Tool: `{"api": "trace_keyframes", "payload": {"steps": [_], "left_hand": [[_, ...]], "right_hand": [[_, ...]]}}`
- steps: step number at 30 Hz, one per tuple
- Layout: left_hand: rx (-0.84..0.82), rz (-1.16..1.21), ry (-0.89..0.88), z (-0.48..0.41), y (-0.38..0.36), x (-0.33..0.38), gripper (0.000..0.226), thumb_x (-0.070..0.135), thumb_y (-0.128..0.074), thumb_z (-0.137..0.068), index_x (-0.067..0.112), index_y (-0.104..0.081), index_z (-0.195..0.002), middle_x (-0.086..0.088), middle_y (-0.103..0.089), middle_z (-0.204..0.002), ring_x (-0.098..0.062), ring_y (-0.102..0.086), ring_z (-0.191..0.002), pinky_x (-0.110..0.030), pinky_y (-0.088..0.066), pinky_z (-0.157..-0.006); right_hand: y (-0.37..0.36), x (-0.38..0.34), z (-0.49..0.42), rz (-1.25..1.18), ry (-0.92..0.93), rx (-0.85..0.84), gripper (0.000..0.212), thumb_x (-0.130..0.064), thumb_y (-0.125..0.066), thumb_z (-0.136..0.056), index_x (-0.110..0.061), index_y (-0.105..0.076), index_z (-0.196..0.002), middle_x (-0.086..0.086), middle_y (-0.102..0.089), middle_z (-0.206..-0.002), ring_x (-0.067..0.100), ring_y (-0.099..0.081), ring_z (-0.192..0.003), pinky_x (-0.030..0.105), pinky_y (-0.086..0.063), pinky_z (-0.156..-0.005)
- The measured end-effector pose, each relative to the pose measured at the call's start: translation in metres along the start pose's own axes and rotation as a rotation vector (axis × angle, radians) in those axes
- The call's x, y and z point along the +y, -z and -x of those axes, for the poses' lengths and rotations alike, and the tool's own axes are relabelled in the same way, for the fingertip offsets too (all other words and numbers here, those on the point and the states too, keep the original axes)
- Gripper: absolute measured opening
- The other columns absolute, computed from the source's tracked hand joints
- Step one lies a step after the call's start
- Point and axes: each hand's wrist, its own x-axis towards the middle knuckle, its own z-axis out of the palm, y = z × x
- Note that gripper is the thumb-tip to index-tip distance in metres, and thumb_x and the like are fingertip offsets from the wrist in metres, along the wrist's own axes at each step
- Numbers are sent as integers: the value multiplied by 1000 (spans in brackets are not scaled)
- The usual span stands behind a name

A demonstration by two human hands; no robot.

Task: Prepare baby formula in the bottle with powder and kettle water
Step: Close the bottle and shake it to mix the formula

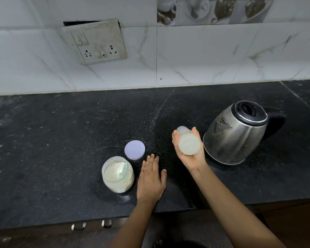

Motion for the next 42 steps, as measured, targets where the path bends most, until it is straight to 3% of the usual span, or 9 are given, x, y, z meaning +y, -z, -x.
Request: {"api": "trace_keyframes", "payload": {"steps": [4,9,15,19,23,27,32,38,42], "left_hand": [[-7,-5,-4,1,-2,-1,57,40,-33,-93,8,-48,-137,-12,-44,-146,-22,-35,-139,-29,-10,-117],[-2,-9,-6,0,-1,0,57,38,-34,-93,5,-49,-136,-15,-46,-144,-24,-38,-137,-28,-7,-116],[-1,-20,-6,2,-2,-1,63,39,-32,-94,6,-34,-147,-14,-30,-154,-23,-24,-144,-31,-3,-118],[-34,-43,-10,0,-2,-2,63,40,-29,-94,4,-40,-144,-16,-39,-149,-25,-31,-141,-31,-5,-117],[-38,-49,-2,0,-2,-2,62,38,-29,-93,3,-42,-143,-16,-40,-148,-26,-33,-140,-30,-2,-116],[-37,-41,-12,0,-1,-2,62,37,-30,-92,2,-43,-142,-17,-42,-147,-26,-34,-140,-29,-1,-116],[-17,-53,-14,0,-3,-3,65,39,-24,-92,4,-38,-145,-15,-36,-151,-24,-27,-143,-31,-3,-118],[-25,-46,-19,1,-2,-3,66,40,-21,-92,5,-36,-146,-15,-35,-152,-24,-26,-143,-32,-4,-117],[-25,-37,-21,1,-3,-3,65,40,-24,-92,5,-36,-146,-15,-35,-152,-24,-26,-143,-31,-3,-118]], "right_hand": [[4,10,0,180,-20,-52,52,-27,-70,-82,0,-41,-115,19,-56,-102,25,-62,-72,34,-57,-58],[14,21,0,-7,5,8,65,-18,-87,-64,3,-52,-115,17,-60,-98,25,-66,-74,36,-59,-59],[11,17,3,178,126,132,88,-23,-94,-48,-3,-50,-121,13,-59,-99,22,-65,-74,33,-57,-58],[13,19,11,214,2,33,55,-24,-78,-75,5,-53,-115,19,-59,-100,26,-63,-71,35,-57,-61],[10,21,10,127,99,94,82,-20,-94,-50,-2,-51,-118,14,-61,-97,23,-66,-73,34,-58,-59],[7,28,18,224,4,-34,58,-25,-80,-71,3,-51,-112,17,-59,-96,22,-61,-66,30,-55,-57],[6,26,13,129,171,150,77,-22,-90,-56,-5,-51,-120,12,-61,-97,22,-66,-75,32,-58,-62],[15,16,23,226,61,114,80,-24,-93,-48,-4,-52,-115,12,-60,-91,20,-64,-63,30,-57,-54],[28,11,31,184,-65,51,59,-32,-69,-83,3,-42,-123,19,-57,-103,25,-64,-72,32,-57,-64]]}}
